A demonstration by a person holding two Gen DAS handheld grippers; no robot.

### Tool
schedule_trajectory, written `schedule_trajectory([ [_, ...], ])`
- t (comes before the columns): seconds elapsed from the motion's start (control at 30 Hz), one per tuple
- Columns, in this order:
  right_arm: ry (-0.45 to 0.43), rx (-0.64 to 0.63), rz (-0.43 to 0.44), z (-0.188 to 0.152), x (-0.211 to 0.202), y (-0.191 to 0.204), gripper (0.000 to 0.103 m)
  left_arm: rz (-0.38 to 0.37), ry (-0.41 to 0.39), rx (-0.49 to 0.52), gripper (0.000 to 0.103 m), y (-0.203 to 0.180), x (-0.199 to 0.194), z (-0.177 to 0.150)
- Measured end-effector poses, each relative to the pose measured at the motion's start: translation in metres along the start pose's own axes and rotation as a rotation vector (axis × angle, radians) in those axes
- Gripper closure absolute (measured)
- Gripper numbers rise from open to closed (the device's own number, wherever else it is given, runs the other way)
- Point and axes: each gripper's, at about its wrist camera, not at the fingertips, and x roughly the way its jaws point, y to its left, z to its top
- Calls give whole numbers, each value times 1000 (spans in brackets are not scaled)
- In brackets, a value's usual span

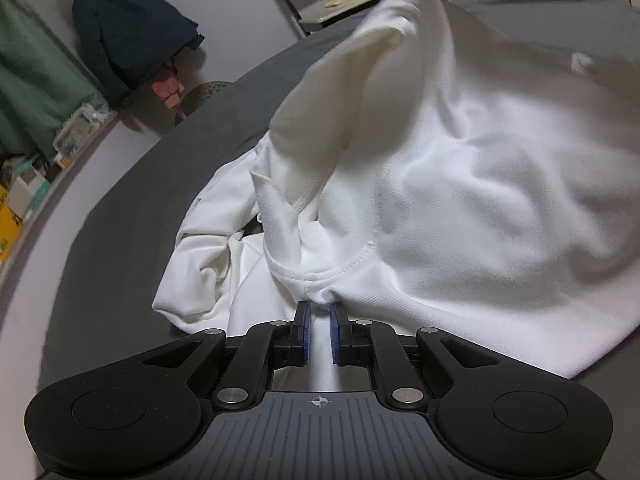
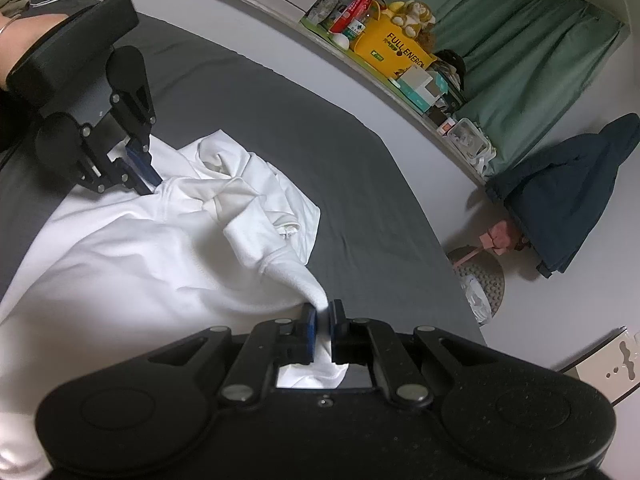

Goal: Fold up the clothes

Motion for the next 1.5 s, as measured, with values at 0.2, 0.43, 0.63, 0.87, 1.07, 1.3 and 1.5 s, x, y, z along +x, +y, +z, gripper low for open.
schedule_trajectory([
  [0.2, 1, -4, 3, 3, 4, 3, 97, -26, -49, -147, 0, 28, -8, -2],
  [0.43, 3, -8, -1, 4, 7, 3, 97, -104, -75, -208, 0, 40, 5, -11],
  [0.63, -8, -4, -23, 2, 6, 0, 97, -166, 5, -176, 0, 35, 20, -12],
  [0.87, -54, 49, -92, -5, -4, -10, 97, -81, -156, 27, 0, 13, -5, -4],
  [1.07, -11, 164, -133, -22, -4, -28, 97, -165, -164, -26, 33, 20, 1, 5],
  [1.3, 54, 229, -100, -46, 7, -28, 97, -147, -98, 22, 57, 21, 30, 18],
  [1.5, 52, 232, -94, -47, 11, -24, 97, -196, -90, 56, 58, 19, 38, 27],
])
